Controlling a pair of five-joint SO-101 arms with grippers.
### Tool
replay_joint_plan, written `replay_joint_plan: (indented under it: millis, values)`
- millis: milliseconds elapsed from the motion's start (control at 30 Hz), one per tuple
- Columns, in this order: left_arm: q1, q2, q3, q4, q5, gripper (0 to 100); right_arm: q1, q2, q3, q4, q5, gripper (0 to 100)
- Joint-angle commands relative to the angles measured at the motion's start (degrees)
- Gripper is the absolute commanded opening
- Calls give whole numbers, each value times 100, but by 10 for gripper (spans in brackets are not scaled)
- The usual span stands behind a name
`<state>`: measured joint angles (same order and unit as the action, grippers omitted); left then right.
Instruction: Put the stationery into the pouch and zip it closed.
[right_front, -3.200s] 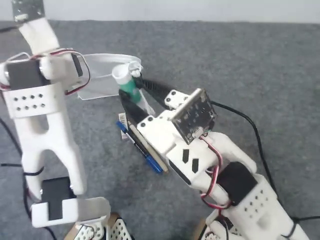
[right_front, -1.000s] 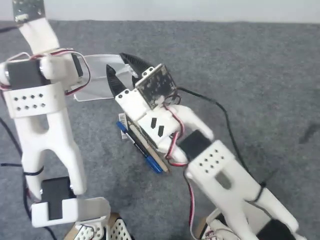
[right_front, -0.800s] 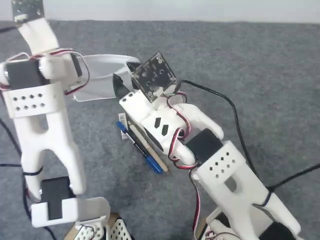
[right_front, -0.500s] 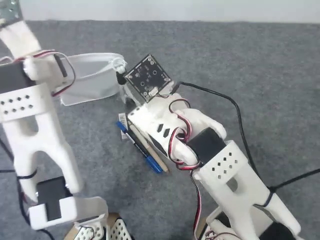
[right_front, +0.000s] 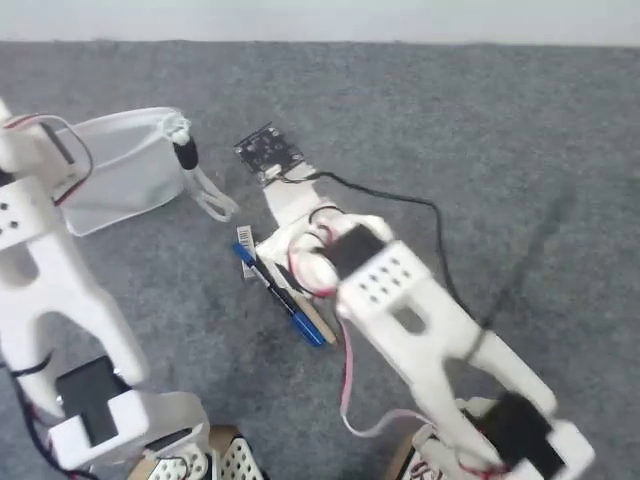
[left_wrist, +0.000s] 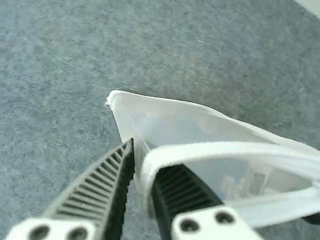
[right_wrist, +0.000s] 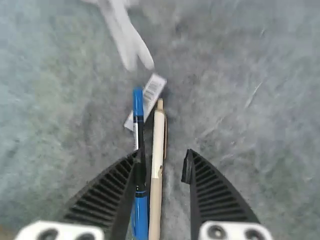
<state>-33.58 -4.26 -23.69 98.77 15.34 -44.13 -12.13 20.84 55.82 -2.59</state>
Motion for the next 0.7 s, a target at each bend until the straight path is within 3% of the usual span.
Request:
replay_joint_plan:
  millis: [0, 300, 667]
  values:
    - [-35, -88, -338, 123, 105, 10, -75, 479, -369, -470, -70, 121]
    - [-26, -88, -338, 123, 97, 10, -620, 1341, -387, -919, -35, 121]
    - [-26, -88, -338, 123, 97, 10, -673, 2202, -396, -1455, -26, 116]
